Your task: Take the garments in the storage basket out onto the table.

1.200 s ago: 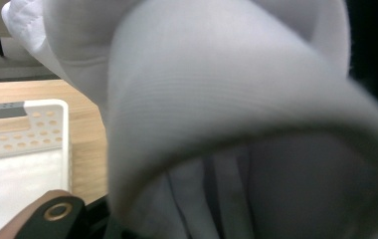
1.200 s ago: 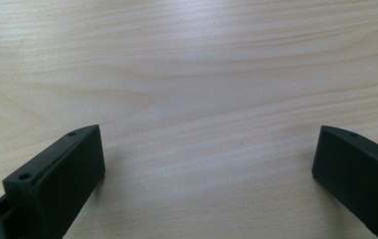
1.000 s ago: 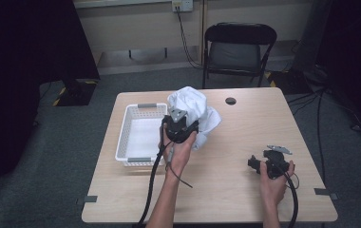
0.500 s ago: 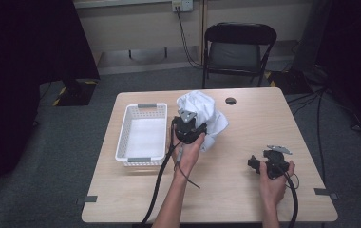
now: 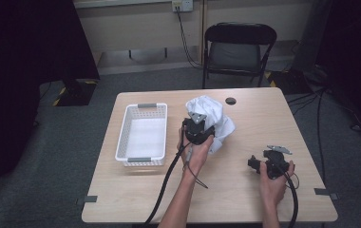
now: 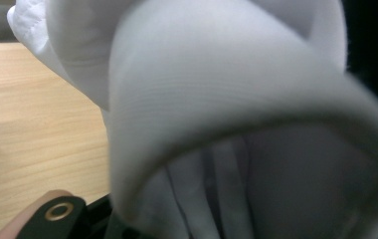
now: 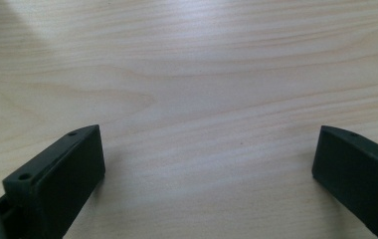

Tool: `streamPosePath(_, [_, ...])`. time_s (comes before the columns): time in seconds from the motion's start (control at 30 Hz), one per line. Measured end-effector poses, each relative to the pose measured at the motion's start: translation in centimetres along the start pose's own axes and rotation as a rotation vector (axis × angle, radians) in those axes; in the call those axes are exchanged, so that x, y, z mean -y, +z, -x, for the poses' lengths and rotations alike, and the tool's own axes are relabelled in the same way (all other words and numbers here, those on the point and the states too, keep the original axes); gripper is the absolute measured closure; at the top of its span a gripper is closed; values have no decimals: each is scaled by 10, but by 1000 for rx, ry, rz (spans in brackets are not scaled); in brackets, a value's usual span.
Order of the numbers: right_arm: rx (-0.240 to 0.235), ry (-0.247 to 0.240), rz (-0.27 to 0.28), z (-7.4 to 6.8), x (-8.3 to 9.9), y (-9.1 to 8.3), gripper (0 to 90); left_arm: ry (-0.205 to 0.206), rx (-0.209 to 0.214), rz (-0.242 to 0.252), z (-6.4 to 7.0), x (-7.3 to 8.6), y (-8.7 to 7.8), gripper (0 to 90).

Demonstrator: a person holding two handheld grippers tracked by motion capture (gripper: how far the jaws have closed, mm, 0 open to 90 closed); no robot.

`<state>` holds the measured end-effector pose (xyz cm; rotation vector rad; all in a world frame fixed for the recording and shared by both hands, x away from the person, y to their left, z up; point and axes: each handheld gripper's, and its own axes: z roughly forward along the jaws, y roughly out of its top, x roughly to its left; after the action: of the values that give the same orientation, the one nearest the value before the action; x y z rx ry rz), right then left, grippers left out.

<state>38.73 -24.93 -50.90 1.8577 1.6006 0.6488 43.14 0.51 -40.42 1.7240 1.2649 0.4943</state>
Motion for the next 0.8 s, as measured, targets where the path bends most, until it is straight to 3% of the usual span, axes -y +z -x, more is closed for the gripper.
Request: streamPosePath(0.8, [0, -1, 0, 0, 0, 0, 0, 9, -9, -75, 11, 22, 27, 663])
